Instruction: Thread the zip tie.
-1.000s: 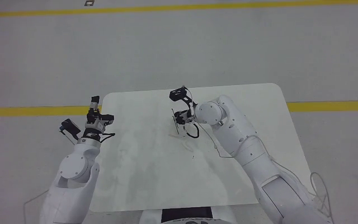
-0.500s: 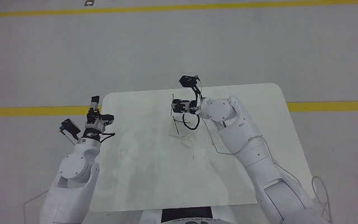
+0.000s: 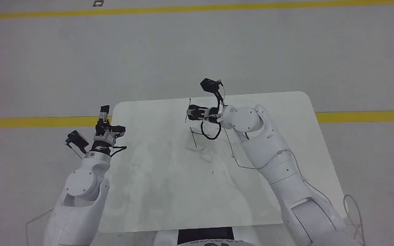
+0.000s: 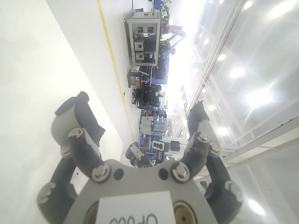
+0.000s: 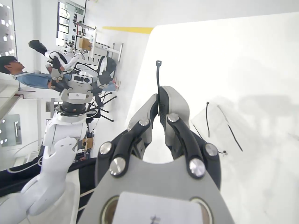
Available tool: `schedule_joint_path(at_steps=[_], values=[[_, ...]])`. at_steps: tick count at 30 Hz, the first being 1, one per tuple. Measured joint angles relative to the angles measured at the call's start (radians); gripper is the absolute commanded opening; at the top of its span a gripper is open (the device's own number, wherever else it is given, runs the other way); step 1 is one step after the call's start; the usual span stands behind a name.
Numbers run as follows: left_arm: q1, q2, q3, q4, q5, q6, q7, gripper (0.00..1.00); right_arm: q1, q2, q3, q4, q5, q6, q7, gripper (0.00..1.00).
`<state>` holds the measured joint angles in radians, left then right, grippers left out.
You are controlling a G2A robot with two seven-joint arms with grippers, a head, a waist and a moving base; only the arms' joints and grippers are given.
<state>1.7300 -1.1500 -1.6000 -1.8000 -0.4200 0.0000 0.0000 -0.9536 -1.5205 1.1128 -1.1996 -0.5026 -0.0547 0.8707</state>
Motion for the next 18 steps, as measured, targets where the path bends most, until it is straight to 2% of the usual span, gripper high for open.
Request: schedule_joint_path(at_steps=[2,9,18], values=[[0.000,0.000,0.000,0.000,0.000,0.000,0.000,1.00,-0.012,-0.001,0.005,-0.002,0.026,0.016,-0.019,0.00],[0.000,0.000,0.000,0.000,0.000,0.000,0.000,1.00,-0.057,-0.011,0.028,-0.033,0.237,0.133,-0.088,0.00],[0.000,0.000,0.000,0.000,0.000,0.000,0.000,1.00,-0.059,-0.011,0.027,-0.037,0.248,0.142,-0.095,0.00]])
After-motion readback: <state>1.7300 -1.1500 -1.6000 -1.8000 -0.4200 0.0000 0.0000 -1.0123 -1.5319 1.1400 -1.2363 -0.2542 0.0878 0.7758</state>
